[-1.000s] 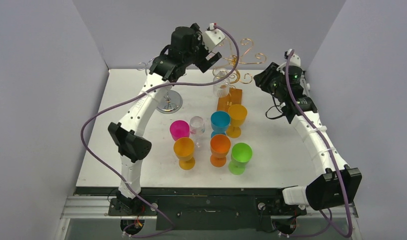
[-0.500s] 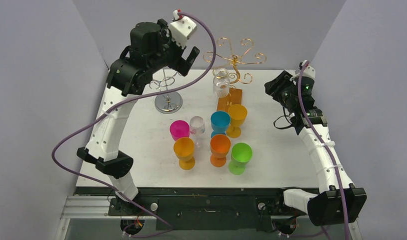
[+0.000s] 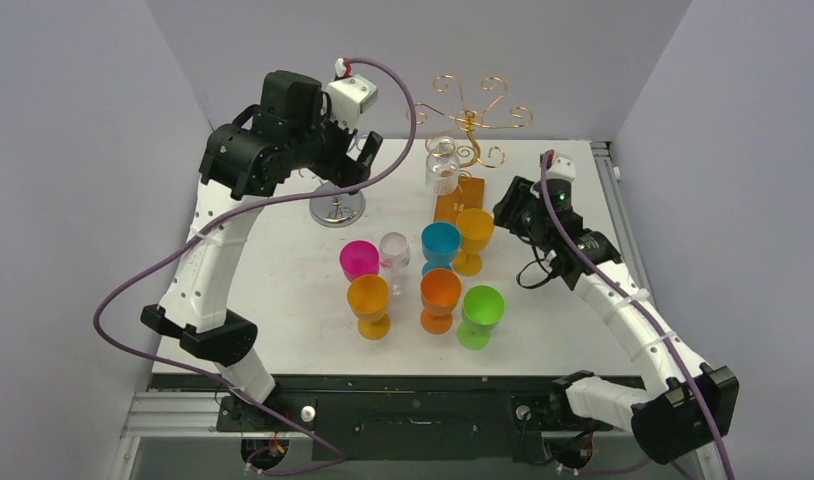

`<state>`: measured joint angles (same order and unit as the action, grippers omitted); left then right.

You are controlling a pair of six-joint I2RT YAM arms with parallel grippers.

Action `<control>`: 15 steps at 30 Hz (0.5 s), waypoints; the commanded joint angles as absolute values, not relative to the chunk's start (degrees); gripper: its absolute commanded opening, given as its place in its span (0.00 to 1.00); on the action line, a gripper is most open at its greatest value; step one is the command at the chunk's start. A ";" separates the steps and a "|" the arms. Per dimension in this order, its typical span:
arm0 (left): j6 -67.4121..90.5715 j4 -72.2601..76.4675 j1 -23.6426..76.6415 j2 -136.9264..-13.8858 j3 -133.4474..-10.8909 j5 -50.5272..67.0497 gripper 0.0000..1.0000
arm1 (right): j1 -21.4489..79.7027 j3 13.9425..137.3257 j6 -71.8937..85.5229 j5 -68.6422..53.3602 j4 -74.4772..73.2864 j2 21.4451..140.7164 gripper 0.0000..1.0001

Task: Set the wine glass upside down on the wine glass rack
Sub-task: Pick up the wine glass at the center of the board.

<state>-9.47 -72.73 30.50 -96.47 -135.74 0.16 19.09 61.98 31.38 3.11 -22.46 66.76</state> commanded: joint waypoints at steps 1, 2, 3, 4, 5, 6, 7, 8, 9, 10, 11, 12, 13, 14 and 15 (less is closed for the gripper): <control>-6.86 -73.40 29.08 -93.80 -134.83 2.85 0.96 | 24.37 57.59 29.99 11.29 -24.94 60.10 0.47; -6.90 -72.57 28.71 -93.29 -134.08 3.51 0.96 | 26.57 56.57 29.92 12.64 -25.14 58.92 0.47; -7.09 -71.13 28.51 -92.28 -132.68 3.93 0.96 | 28.52 55.82 29.88 14.01 -25.61 58.09 0.47; -7.56 -70.12 28.33 -91.16 -130.74 4.23 0.96 | 30.56 55.59 29.90 15.07 -26.02 57.26 0.47; -8.09 -67.74 28.30 -89.71 -128.59 4.23 0.96 | 32.48 55.41 30.22 15.84 -25.99 56.48 0.47; -8.61 -65.90 28.30 -88.28 -126.23 4.02 0.96 | 34.40 55.19 30.50 16.16 -25.32 56.21 0.48; -9.00 -64.18 28.30 -86.99 -123.92 3.84 0.96 | 36.67 55.38 30.55 16.61 -24.70 56.32 0.48; -9.31 -62.66 28.29 -85.85 -121.78 3.67 0.96 | 38.65 56.02 30.54 17.26 -24.59 57.23 0.48; -9.46 -61.60 28.22 -85.04 -120.08 3.61 0.96 | 40.55 56.97 30.39 17.76 -24.89 58.50 0.48; -9.65 -61.04 28.21 -84.38 -118.89 3.59 0.96 | 41.90 58.16 30.25 18.39 -25.83 60.22 0.48; -9.96 -60.92 28.21 -83.98 -118.17 3.79 0.96 | 42.49 58.92 30.42 19.23 -26.61 61.70 0.48; -10.58 -60.91 28.26 -83.81 -117.67 3.74 0.96 | 42.69 59.01 30.71 19.51 -26.53 62.72 0.48; -11.40 -60.91 28.22 -83.58 -117.05 3.59 0.96 | 42.67 58.64 31.02 18.94 -25.72 63.44 0.47; -12.21 -60.83 28.21 -83.46 -116.75 3.34 0.96 | 42.73 58.36 31.04 18.34 -24.79 64.10 0.47; -12.81 -60.70 28.21 -83.35 -116.37 2.97 0.96 | 42.72 58.33 31.21 17.38 -24.08 65.04 0.47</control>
<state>-9.89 -66.04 28.49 -85.06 -117.64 2.85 42.59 57.17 30.70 15.64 -25.91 62.08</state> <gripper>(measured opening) 0.963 0.477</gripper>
